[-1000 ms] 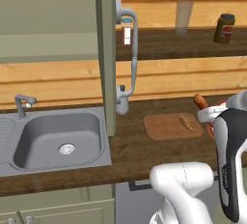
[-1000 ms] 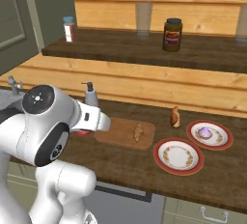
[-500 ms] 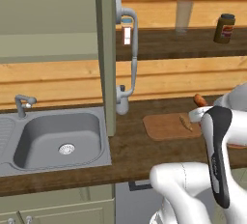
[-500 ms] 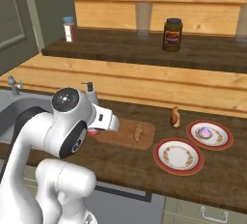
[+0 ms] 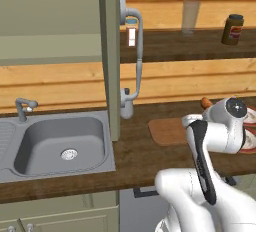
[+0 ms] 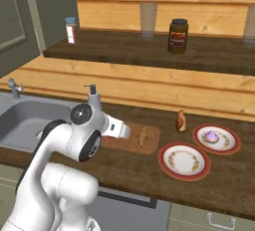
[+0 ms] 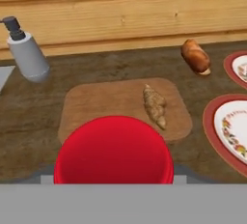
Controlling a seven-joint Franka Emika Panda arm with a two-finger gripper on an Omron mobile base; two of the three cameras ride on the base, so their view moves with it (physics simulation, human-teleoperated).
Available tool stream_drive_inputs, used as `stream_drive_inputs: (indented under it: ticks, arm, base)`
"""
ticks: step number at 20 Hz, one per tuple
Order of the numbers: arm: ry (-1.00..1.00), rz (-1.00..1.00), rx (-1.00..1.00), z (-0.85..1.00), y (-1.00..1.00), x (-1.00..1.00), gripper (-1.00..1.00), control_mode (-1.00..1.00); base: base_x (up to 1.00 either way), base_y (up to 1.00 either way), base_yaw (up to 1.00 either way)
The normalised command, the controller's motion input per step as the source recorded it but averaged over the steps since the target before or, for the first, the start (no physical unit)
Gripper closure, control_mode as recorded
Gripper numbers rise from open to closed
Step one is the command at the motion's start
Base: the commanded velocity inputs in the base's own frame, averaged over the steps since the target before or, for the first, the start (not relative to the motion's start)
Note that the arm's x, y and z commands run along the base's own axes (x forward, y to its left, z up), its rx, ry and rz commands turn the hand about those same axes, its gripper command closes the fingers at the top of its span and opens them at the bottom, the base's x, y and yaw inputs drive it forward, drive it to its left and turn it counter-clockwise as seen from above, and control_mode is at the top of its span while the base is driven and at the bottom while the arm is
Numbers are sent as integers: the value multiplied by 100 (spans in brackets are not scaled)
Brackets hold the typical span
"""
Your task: From the different types of pastries on the counter, select a croissant and place it on the cutting board. Then retrieve a jar of jam from the cabinet and place it alongside the croissant on the cutting board.
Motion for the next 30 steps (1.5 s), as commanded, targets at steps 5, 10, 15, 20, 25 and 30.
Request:
stream_drive_inputs:
  ticks: [5, 10, 15, 20, 25, 30]
  arm:
    - [-4, -10, 0, -47, 0, 66, 100, -100]
    - [0, -3, 4, -23, -12, 73, 100, -100]
    - [7, 0, 2, -45, -3, 14, 100, -100]
    - [6, 0, 0, -62, 0, -8, 100, -100]
    - [-11, 0, 0, -74, 0, 0, 100, -100]
    - [-15, 0, -5, -95, 2, 0, 100, -100]
  base:
    - [0, 0, 0]
    - [0, 0, 0]
    - [0, 0, 0]
    - [0, 0, 0]
    - [0, 0, 0]
    - [0, 0, 0]
